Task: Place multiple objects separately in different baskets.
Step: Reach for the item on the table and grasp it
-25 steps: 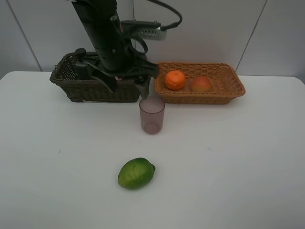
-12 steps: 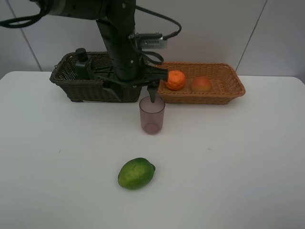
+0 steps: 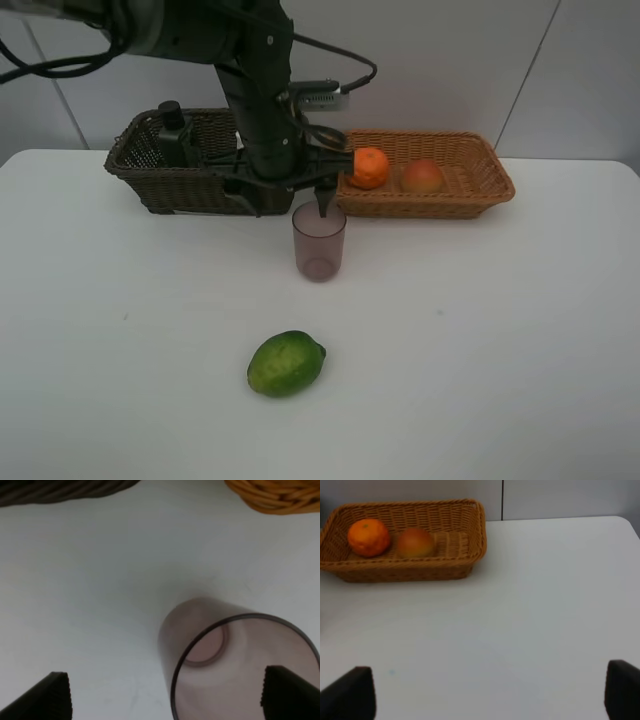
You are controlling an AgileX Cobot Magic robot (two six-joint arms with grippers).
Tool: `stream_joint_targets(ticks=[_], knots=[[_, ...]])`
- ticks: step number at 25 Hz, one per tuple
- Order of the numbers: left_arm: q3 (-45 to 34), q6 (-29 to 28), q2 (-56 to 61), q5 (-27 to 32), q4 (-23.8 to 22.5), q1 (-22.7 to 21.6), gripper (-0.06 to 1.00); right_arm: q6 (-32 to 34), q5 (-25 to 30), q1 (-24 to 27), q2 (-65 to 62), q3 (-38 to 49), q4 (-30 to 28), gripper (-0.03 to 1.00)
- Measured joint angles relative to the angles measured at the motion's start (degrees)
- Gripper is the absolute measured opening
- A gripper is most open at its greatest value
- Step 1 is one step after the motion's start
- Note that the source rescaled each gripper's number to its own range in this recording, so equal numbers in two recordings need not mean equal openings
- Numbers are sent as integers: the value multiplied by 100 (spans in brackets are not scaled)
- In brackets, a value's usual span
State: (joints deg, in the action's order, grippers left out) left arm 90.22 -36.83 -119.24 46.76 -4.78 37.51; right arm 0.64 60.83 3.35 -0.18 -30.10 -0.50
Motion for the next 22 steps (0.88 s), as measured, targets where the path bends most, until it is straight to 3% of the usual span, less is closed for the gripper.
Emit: stream_joint_targets(ticks=[22], knots=[[18,-5,-614,-138,59,0,98,0,0,0,0,0,0,97]])
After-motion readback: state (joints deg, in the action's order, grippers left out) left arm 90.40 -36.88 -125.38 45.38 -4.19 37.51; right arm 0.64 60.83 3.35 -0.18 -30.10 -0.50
